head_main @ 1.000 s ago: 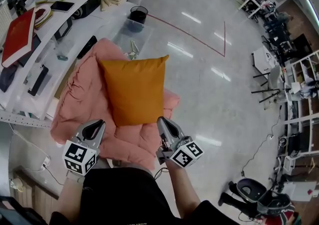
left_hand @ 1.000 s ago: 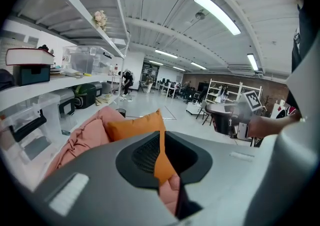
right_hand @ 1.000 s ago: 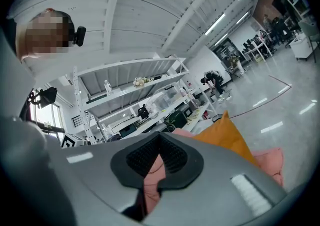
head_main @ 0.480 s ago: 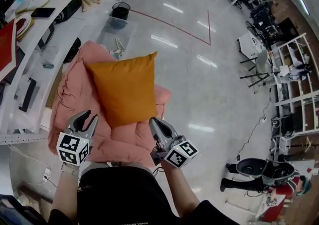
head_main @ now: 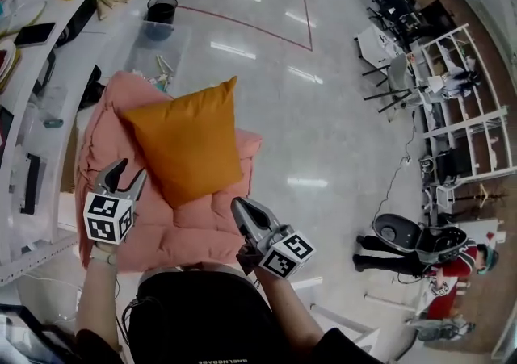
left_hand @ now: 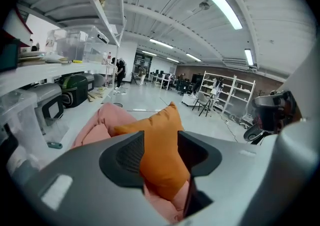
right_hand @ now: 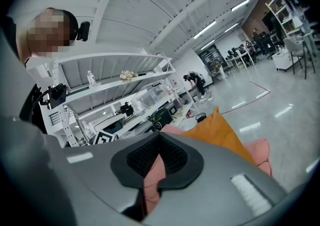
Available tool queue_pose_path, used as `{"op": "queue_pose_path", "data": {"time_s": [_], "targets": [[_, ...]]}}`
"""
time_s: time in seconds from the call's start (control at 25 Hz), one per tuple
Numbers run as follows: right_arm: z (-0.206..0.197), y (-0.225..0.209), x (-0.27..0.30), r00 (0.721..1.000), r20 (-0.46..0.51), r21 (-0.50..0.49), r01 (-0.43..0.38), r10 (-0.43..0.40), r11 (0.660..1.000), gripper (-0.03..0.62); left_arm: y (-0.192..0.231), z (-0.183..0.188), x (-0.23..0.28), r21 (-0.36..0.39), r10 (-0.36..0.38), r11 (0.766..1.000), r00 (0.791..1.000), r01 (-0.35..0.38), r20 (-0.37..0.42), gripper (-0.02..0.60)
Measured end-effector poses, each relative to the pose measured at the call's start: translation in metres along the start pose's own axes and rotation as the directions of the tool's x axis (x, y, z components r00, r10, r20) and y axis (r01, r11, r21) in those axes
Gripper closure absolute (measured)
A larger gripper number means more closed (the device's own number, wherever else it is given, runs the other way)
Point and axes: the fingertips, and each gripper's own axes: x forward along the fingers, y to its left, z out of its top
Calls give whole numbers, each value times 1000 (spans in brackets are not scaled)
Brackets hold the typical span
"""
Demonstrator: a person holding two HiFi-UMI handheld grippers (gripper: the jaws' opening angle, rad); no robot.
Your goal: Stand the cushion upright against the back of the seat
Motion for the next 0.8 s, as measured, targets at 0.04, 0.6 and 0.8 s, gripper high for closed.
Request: {"op": "queue_pose_path", "data": {"time_s": [0.04, 0.6, 0.8], "targets": [[-3, 1, 0, 1000, -4, 2, 15, -15, 1000, 588, 6, 0, 7, 4, -7, 1000, 1000, 7, -6, 362], [-30, 3, 10, 984, -41, 47, 175, -173, 984, 588, 75, -11, 112, 79, -14, 997, 993, 23, -116, 235], [-37, -1, 3, 971, -59, 49, 233, -230, 971, 588, 89, -15, 142, 80, -15, 996, 990, 26, -141, 214]]}}
